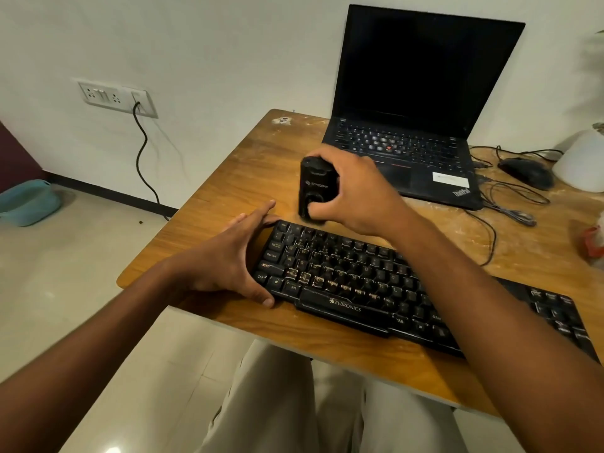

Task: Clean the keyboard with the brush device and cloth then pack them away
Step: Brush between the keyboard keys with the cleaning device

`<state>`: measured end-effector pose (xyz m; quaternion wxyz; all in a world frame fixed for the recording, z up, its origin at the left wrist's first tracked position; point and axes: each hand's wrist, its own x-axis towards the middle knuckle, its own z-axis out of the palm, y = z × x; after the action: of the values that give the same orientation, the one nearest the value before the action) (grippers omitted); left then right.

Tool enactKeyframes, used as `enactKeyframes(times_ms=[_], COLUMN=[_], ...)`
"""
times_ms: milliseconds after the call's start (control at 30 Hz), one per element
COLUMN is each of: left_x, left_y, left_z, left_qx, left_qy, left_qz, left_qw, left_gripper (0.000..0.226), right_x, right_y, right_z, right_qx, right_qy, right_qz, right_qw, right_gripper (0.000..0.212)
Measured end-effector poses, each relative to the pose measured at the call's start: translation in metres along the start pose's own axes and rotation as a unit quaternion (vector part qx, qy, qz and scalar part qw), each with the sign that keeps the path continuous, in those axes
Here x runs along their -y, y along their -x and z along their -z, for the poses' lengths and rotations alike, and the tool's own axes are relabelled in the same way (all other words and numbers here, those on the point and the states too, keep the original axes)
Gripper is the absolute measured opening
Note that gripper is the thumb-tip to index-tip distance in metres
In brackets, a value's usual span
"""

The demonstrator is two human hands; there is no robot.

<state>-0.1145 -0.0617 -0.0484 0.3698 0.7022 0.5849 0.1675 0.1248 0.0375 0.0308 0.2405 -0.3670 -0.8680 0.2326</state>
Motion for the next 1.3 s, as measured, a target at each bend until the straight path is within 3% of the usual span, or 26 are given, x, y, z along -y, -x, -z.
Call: enactKeyframes(times_ms=[67,167,400,567,667,800,967,1033,1200,1300], left_x=[-0.001,0.0,0.0,-0.002,-0.002,-0.001,-0.001,-0.001,-0.001,0.0], left_y=[0.0,0.0,0.001,0.0,-0.001,0.0,-0.001,-0.001,0.0,0.0], left_z=[0.0,-0.001,0.0,0.0,-0.001,-0.002,-0.001,0.0,-0.001,-0.001], left_qx=[-0.001,-0.004,0.001,0.0,-0.006,-0.008,0.001,0.003,-0.002,-0.003], left_qy=[0.001,0.0,-0.004,-0.001,0.006,0.003,-0.003,-0.005,-0.003,0.003], left_qz=[0.003,0.0,0.001,0.007,0.001,-0.001,0.01,0.01,0.01,0.002], left_qw=[1.0,1.0,1.0,1.0,1.0,1.0,1.0,1.0,1.0,1.0], left_gripper=[0.16,0.161,0.161,0.161,0.161,0.161,0.162,0.162,0.161,0.159], right_x=[0.005,0.001,-0.014,0.002,0.015,0.01,0.006,0.004,0.011,0.014], right_y=[-0.003,0.0,0.017,0.009,0.011,0.019,0.016,0.011,0.007,0.011], right_z=[-0.018,-0.036,0.009,-0.002,-0.029,-0.043,-0.002,0.011,-0.013,-0.037], right_qx=[-0.035,-0.026,0.059,-0.05,-0.066,-0.035,0.103,0.12,0.007,-0.013], right_qy=[-0.047,-0.067,0.051,-0.06,-0.109,-0.041,0.075,0.09,-0.039,-0.076], right_qz=[0.007,0.004,-0.026,-0.002,0.028,0.036,-0.013,-0.025,-0.002,0.008], right_qw=[0.998,0.997,0.997,0.997,0.991,0.998,0.992,0.988,0.999,0.997], right_gripper=[0.061,0.059,0.068,0.059,0.06,0.06,0.067,0.062,0.061,0.058])
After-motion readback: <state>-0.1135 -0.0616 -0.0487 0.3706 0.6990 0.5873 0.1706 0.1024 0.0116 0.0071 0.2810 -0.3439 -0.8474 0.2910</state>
